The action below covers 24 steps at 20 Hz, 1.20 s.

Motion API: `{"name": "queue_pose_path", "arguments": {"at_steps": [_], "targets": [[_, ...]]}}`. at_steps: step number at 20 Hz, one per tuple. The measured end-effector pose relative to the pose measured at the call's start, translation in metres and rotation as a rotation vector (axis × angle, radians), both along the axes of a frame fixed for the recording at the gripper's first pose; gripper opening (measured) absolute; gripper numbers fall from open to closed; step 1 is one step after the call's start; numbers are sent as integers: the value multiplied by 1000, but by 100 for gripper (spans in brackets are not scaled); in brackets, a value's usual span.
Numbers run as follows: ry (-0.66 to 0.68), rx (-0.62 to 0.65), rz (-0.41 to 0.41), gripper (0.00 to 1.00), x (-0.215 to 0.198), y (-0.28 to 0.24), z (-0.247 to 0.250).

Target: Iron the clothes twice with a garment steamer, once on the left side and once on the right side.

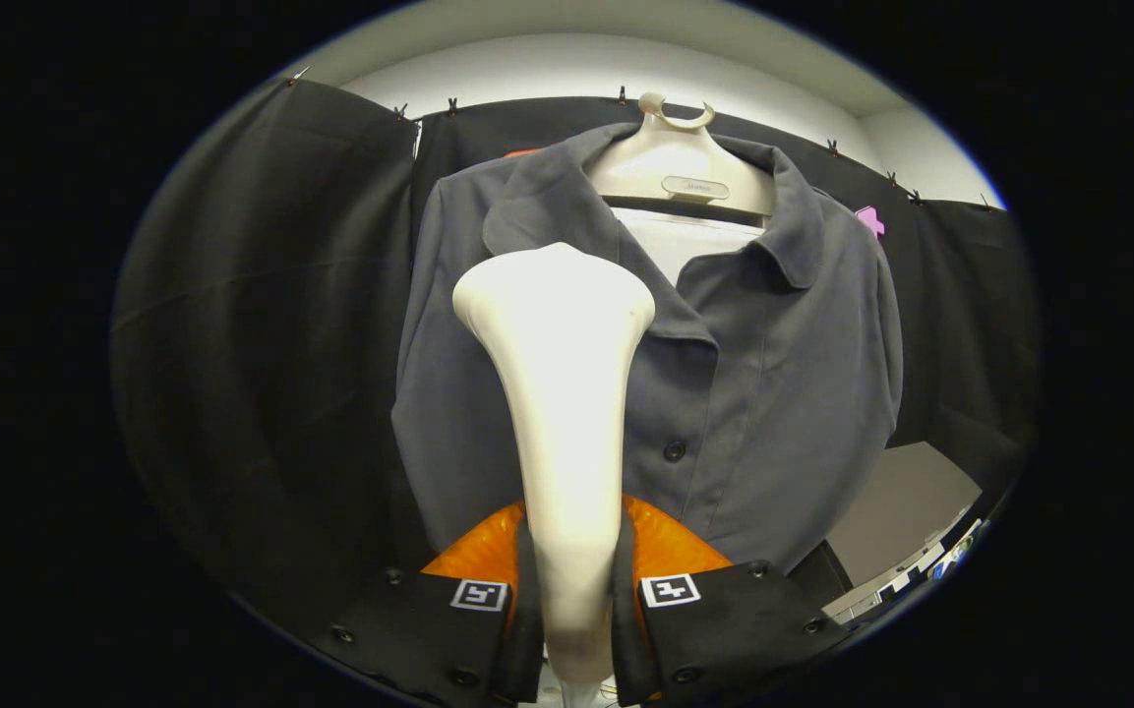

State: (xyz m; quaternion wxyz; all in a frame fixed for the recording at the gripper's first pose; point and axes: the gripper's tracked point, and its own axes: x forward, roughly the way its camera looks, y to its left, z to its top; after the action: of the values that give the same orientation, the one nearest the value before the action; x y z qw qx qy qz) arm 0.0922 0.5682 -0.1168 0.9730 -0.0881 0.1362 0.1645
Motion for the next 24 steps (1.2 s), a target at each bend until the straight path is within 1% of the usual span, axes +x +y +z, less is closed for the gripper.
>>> {"name": "queue_pose_path", "arguments": {"at_steps": [14,18,21,24], "targets": [[122,-48,8,36,-21,-12,-77],[157,-61,9,36,-34,-18,-106],[182,-68,15,36,-50,-20,-134],[221,-82,21,36,-57,-22,-163]]}}
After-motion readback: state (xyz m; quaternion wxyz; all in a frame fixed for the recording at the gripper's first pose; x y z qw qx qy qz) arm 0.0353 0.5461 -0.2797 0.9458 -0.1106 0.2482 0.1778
